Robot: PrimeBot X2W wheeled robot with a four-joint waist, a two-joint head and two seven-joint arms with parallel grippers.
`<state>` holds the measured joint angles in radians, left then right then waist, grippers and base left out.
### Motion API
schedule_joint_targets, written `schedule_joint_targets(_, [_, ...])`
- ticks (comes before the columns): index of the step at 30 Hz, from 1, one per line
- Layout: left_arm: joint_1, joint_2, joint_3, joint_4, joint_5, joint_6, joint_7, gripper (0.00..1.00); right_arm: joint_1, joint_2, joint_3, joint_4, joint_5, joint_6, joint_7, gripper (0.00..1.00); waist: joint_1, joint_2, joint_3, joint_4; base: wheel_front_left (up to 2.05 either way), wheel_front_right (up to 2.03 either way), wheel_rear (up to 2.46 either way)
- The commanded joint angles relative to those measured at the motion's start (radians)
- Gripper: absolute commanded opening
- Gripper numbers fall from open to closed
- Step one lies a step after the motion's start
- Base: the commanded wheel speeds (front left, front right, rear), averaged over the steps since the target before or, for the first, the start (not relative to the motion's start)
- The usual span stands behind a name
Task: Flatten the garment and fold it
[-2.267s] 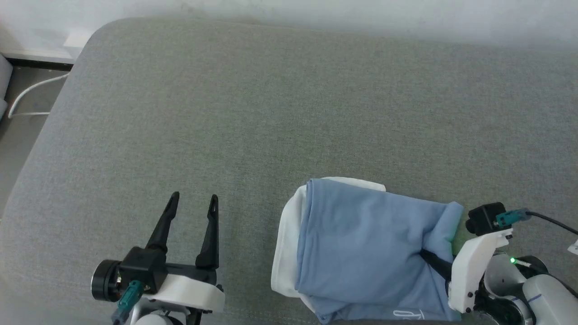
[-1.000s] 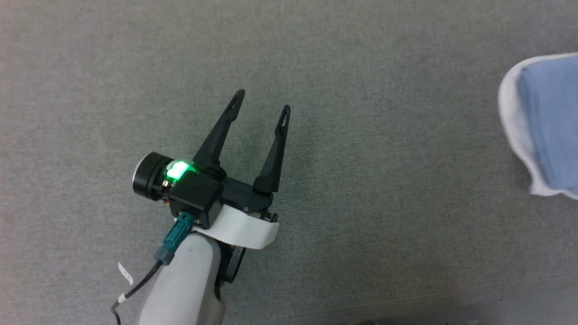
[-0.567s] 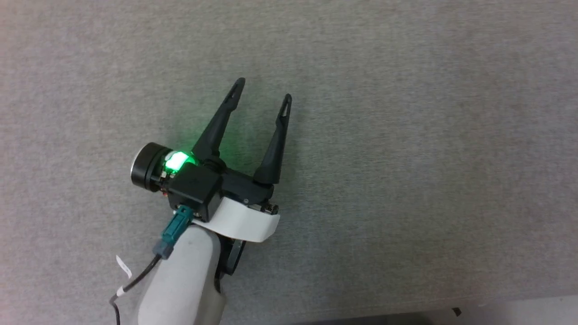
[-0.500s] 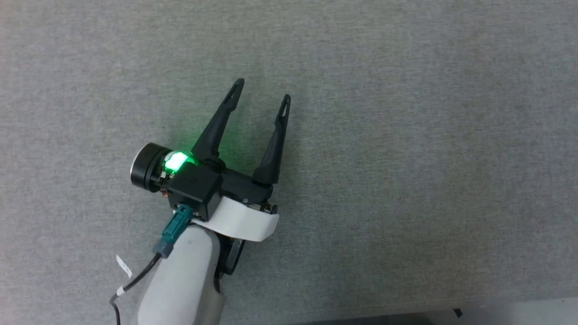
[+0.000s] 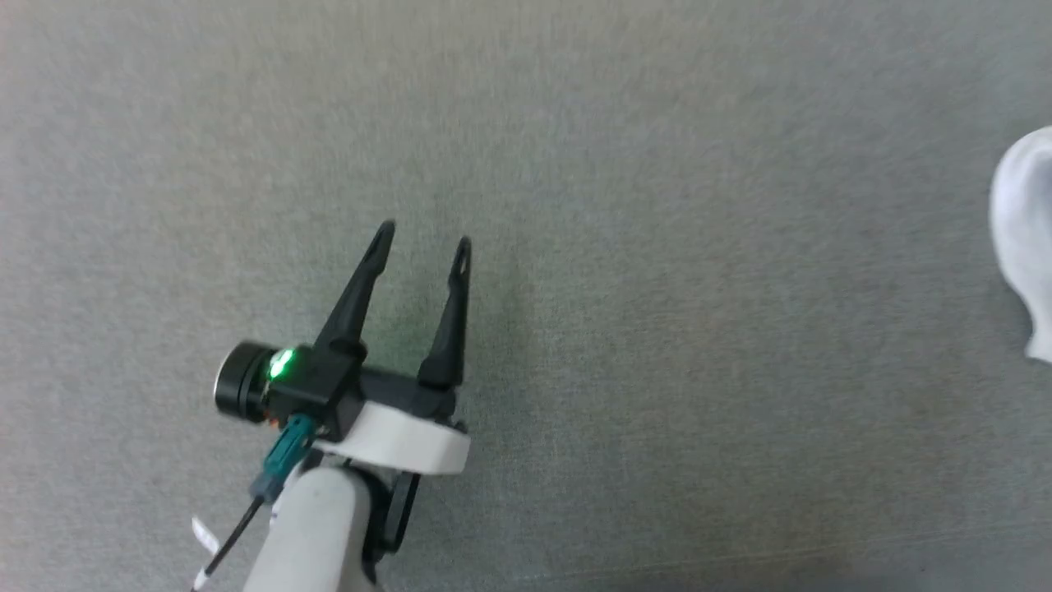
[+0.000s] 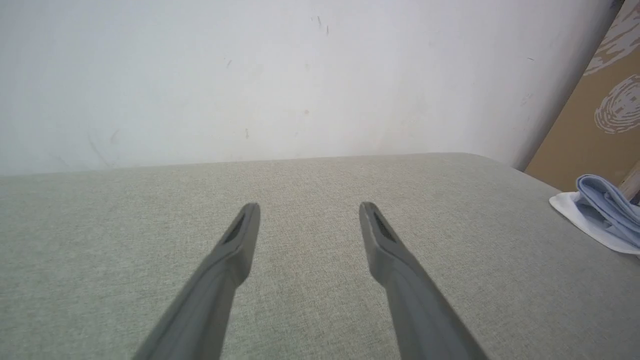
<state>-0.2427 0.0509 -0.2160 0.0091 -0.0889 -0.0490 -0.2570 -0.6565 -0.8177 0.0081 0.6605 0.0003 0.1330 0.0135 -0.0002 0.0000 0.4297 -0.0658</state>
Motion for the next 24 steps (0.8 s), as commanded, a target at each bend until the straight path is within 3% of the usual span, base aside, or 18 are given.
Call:
schedule_joint_targets(1, [0.028,-0.001,0.017,0.003,-0.010,0.012,-0.005,1.00,-0.013,0.030,-0.007,-0.035,0.005,-0.002,-0.018,1.00,0.0002,0.0000,-0.157,-0.019,0.00,0.00,0.00])
schedule_joint_targets(10, [0.123,-0.001,0.103,-0.020,-0.031,0.054,-0.005,1.00,0.066,0.202,-0.065,-0.269,0.060,-0.002,-0.098,1.00,0.0002,0.0000,-0.279,0.007,0.00,0.00,0.00])
schedule_joint_targets(18, [0.186,-0.001,0.157,-0.025,-0.009,0.073,-0.005,1.00,0.269,0.458,-0.143,-0.547,0.094,-0.002,-0.133,1.00,0.0002,0.0000,-0.329,0.040,0.00,0.00,0.00])
schedule_joint_targets(24, [0.226,-0.001,0.157,-0.014,-0.010,0.084,-0.005,1.00,0.440,0.607,-0.119,-0.627,0.108,-0.002,-0.157,1.00,0.0002,0.0000,-0.352,0.067,0.00,0.00,0.00])
